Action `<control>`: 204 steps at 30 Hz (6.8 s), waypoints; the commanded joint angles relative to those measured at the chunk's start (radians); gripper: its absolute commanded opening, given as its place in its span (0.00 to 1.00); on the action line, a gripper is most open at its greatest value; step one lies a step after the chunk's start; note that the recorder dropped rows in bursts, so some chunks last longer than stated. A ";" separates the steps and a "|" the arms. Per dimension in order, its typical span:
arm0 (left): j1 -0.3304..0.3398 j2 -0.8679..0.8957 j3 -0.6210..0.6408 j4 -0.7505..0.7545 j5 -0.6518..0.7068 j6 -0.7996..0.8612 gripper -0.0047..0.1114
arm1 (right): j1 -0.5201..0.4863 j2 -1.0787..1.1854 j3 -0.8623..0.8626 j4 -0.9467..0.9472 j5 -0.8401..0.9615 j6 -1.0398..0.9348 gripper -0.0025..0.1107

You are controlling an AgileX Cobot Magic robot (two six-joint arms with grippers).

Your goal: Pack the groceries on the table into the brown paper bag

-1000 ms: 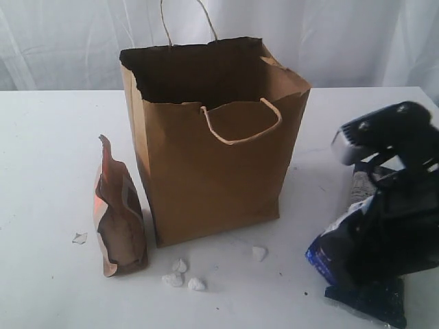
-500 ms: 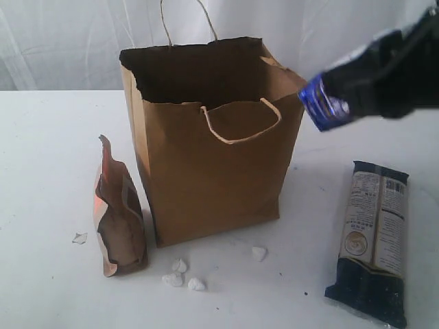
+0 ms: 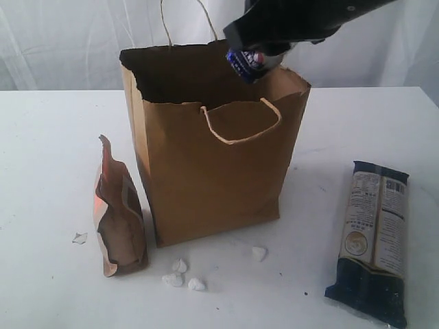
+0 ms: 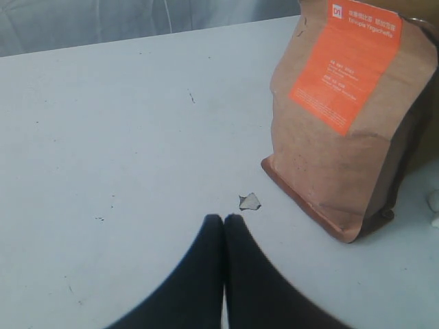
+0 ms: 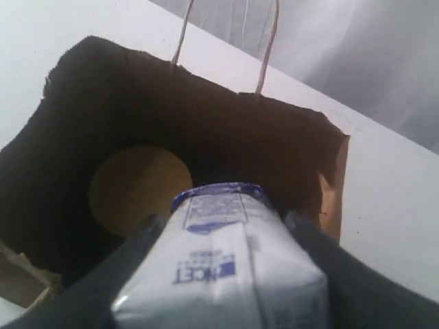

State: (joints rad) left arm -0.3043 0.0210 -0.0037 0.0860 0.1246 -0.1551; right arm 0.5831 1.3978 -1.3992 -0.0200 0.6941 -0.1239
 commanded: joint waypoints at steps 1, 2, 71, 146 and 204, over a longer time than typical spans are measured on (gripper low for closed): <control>0.003 -0.009 0.004 -0.003 0.000 -0.003 0.05 | 0.007 0.074 -0.035 0.020 -0.034 -0.036 0.02; 0.003 -0.009 0.004 -0.003 0.000 -0.003 0.05 | 0.007 0.093 -0.042 0.035 -0.039 -0.054 0.02; 0.003 -0.009 0.004 -0.003 0.000 -0.003 0.05 | 0.033 -0.343 0.151 -0.446 -0.116 0.397 0.02; 0.003 -0.009 0.004 -0.003 0.000 -0.003 0.05 | -0.339 -1.332 1.263 -0.104 -0.293 0.399 0.02; 0.003 -0.009 0.004 -0.003 0.000 -0.003 0.05 | -0.339 -1.398 1.399 -0.108 -0.343 0.397 0.02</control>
State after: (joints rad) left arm -0.3043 0.0210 -0.0037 0.0860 0.1246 -0.1551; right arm 0.2502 0.0062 -0.0045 -0.1252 0.3633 0.2709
